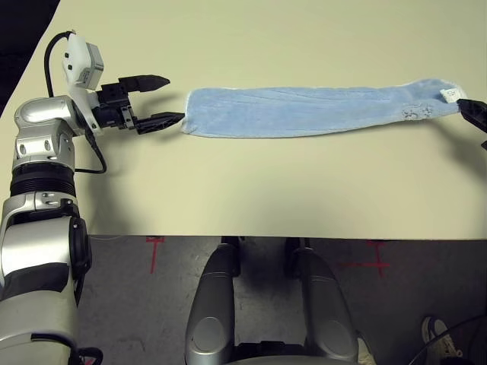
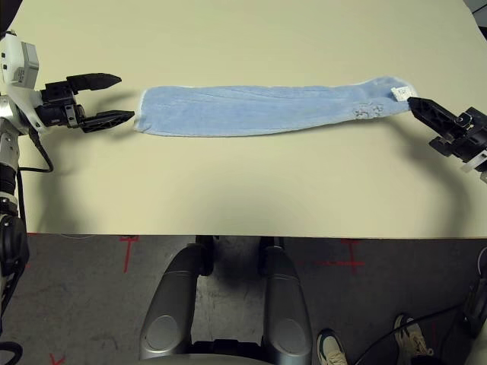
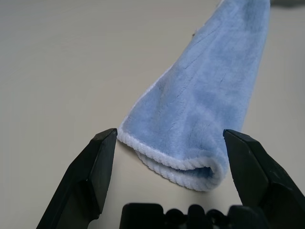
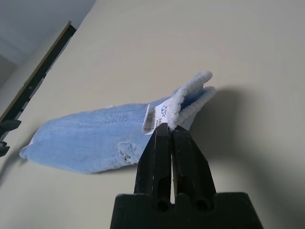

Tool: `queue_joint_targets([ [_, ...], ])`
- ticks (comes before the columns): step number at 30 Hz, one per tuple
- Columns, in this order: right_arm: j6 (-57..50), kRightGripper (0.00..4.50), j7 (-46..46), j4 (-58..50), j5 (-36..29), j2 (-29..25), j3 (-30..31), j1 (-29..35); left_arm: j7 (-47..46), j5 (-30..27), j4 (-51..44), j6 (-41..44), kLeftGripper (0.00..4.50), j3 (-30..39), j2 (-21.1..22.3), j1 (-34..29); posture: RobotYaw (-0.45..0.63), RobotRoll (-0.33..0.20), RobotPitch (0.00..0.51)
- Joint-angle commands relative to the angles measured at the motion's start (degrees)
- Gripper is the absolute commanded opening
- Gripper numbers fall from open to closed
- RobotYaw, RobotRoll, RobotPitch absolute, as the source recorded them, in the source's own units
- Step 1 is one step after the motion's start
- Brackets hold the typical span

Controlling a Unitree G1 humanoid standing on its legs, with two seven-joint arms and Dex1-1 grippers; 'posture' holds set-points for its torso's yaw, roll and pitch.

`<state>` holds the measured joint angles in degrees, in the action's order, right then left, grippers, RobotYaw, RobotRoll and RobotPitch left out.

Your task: Fold the towel and set it aside.

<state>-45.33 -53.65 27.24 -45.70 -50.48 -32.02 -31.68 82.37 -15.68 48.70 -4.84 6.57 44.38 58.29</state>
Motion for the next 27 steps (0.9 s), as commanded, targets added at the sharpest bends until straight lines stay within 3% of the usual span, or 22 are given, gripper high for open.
queue_joint_targets([
  [1,-0.33,0.03,-0.68,-1.47,-0.41,0.54,0.66,-1.53,0.59,0.31,0.05,0.87,4.5,-0.18,0.29,0.6,0.04,0.0,0.357],
  [12,-12.86,0.03,-6.8,-14.99,-7.57,2.43,8.85,-6.41,0.49,0.37,-0.53,1.56,4.5,-0.17,0.27,0.75,0.05,0.0,0.353],
  [19,-9.95,0.03,-10.56,-17.93,-2.21,0.96,17.86,-7.38,0.2,0.6,-0.21,1.44,4.5,-0.23,0.2,1.09,0.06,0.0,0.35],
  [27,-3.63,0.03,-10.65,-15.65,3.92,5.36,23.51,-10.46,-0.63,0.65,-0.14,1.66,4.5,-0.33,-0.53,1.64,0.06,0.0,0.347],
])
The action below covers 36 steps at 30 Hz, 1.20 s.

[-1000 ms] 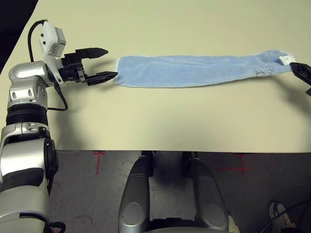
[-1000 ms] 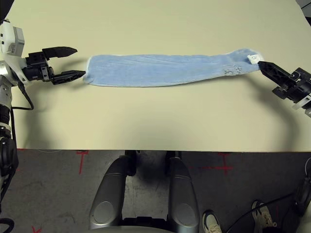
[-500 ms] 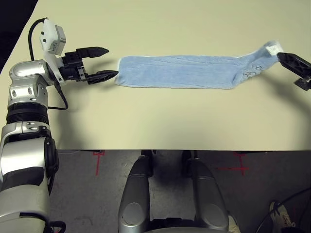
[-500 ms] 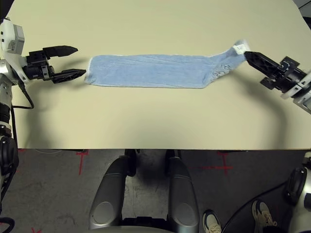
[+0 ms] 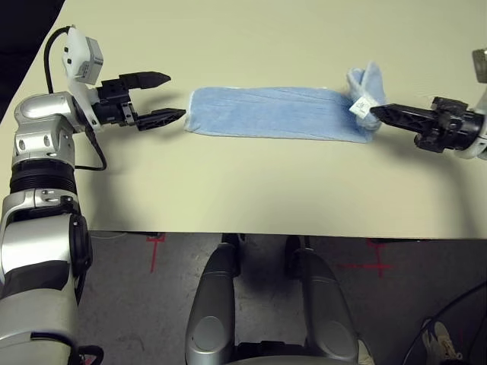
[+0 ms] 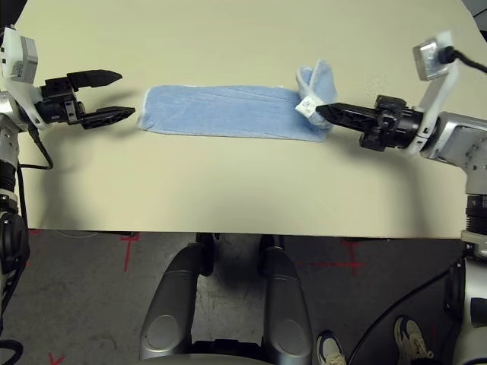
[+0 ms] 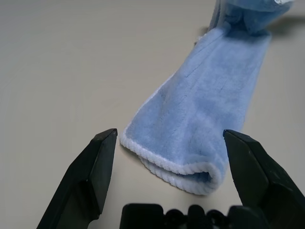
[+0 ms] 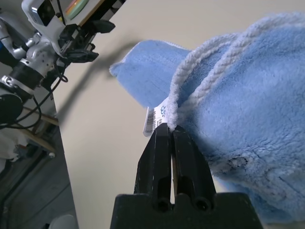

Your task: Fold the towel and set it aside.

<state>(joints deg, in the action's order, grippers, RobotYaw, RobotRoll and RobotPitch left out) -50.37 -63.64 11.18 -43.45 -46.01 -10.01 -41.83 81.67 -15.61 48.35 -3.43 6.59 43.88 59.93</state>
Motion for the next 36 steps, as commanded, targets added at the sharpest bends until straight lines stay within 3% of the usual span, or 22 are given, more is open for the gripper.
queue_joint_targets([
  [1,1.84,0.03,-1.26,0.47,2.12,1.28,2.24,-0.61,0.06,0.58,0.19,0.27,4.5,-0.36,-0.11,0.02,0.06,0.0,0.347],
  [20,0.9,0.03,1.07,0.69,8.6,8.6,10.46,-6.11,-1.0,1.18,0.78,-0.04,4.5,-0.83,-0.9,0.79,0.07,0.0,0.345],
  [21,1.27,0.57,0.81,0.87,9.32,8.64,11.06,-6.32,-1.46,1.3,0.68,-0.04,4.5,-0.91,-1.1,0.78,0.08,0.0,0.345],
  [27,9.57,2.69,-6.73,3.13,12.64,4.94,11.31,-6.74,-3.21,1.08,-0.64,1.72,4.5,-0.88,-1.36,-0.3,0.07,0.0,0.348],
  [32,6.51,4.48,-15.97,4.3,4.79,0.16,3.95,-8.88,-3.46,1.42,0.2,1.01,4.5,-1.1,-1.67,-0.79,0.01,0.0,0.351],
  [36,8.01,4.48,-17.18,7.06,4.81,-2.98,0.93,-10.56,-3.83,1.38,0.04,1.11,4.5,-1.01,-2.09,-0.94,0.01,0.0,0.347],
])
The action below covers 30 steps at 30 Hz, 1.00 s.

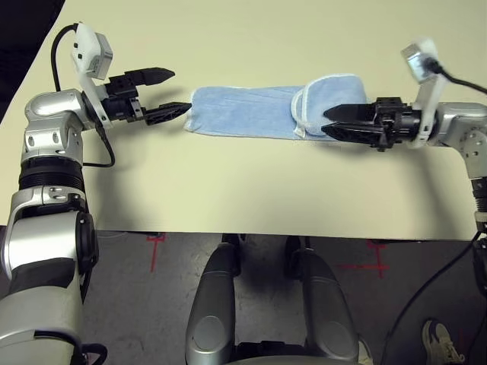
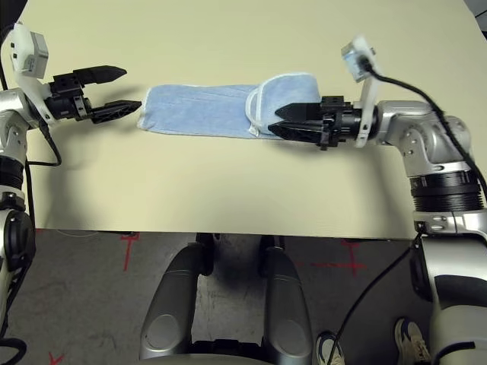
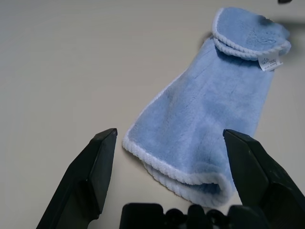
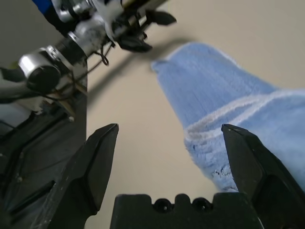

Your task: Fold the towel and set it aside.

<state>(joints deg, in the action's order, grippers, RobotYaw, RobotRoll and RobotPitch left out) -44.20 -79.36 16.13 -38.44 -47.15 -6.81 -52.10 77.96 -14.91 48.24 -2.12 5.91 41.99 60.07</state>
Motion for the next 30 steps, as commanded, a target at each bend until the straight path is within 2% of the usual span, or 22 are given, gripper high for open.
queue_joint_targets([
  [1,2.95,4.48,-1.7,3.18,0.52,-2.4,-2.6,-0.51,-0.21,0.64,0.05,-0.11,4.5,-0.29,-0.29,-1.12,0.01,0.0,0.347],
  [4,14.45,4.48,-1.81,10.68,5.87,-2.78,-2.64,-0.89,-0.86,0.15,-0.46,0.47,4.5,0.17,-0.61,-1.35,0.02,0.0,0.345],
  [8,45.03,4.48,-4.89,29.23,15.03,0.6,-1.48,0.38,-5.16,-0.54,-3.46,0.48,4.5,1.41,-2.04,-3.55,0.06,0.0,0.347],
  [11,55.12,4.48,-8.47,37.82,16.9,3.02,-1.62,-0.78,-8.44,-0.67,-4.79,-0.88,4.5,2.55,-2.49,-5.03,0.07,0.0,0.356],
  [16,58.6,4.48,-12.75,42.97,17.45,4.31,-2.0,-2.08,-9.04,-1.59,-7.09,0.07,4.5,3.2,-2.41,-6.57,0.09,0.0,0.361],
  [27,57.69,4.48,-13.14,39.65,12.54,0.5,4.65,-1.36,-5.23,-1.9,-7.81,3.05,4.5,2.77,-0.96,-7.09,0.07,0.0,0.357],
  [30,58.01,4.48,-13.14,40.13,12.15,0.91,4.85,-1.95,-3.81,-3.11,-9.7,7.86,4.5,3.02,0.35,-6.65,0.07,0.0,0.356],
])
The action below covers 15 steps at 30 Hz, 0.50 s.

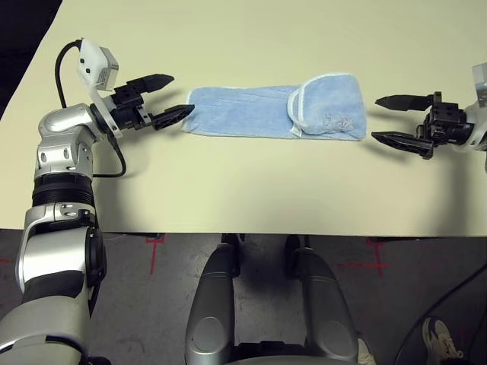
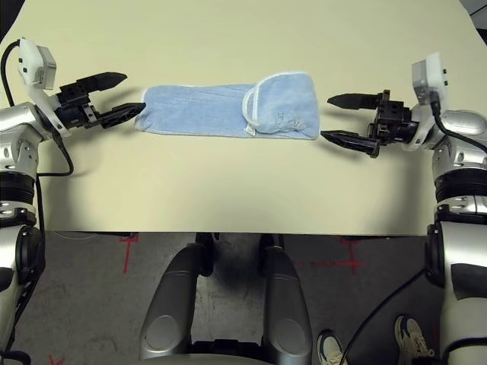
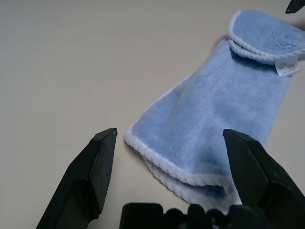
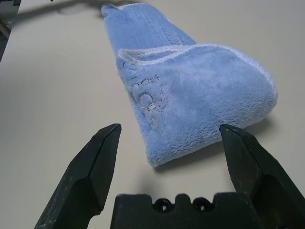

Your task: Fold the towel and set it aside.

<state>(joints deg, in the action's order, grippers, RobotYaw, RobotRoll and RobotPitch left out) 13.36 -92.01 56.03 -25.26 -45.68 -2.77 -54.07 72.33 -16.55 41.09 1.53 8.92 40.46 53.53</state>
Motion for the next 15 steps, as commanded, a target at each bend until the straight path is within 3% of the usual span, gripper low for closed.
queue_joint_targets([
  [1,0.37,4.48,-0.49,0.43,-0.99,-0.4,0.68,-0.11,2.16,-2.28,-3.75,7.23,4.5,0.29,2.69,0.0,0.07,0.0,0.357],
  [6,0.67,4.48,-0.49,0.59,-0.94,-0.25,1.22,0.31,5.95,-6.71,-9.77,21.43,4.5,1.23,8.84,0.06,0.08,0.0,0.358],
  [11,1.47,4.48,-0.49,2.04,-0.44,0.16,1.48,-0.15,11.29,-9.68,-14.69,38.5,4.5,-2.11,15.69,-2.47,0.09,0.0,0.355],
  [15,2.19,4.48,-0.49,2.96,0.06,0.63,2.01,-0.63,6.46,-13.71,-14.87,56.65,4.5,-1.12,15.26,-1.85,0.09,0.0,0.353],
])
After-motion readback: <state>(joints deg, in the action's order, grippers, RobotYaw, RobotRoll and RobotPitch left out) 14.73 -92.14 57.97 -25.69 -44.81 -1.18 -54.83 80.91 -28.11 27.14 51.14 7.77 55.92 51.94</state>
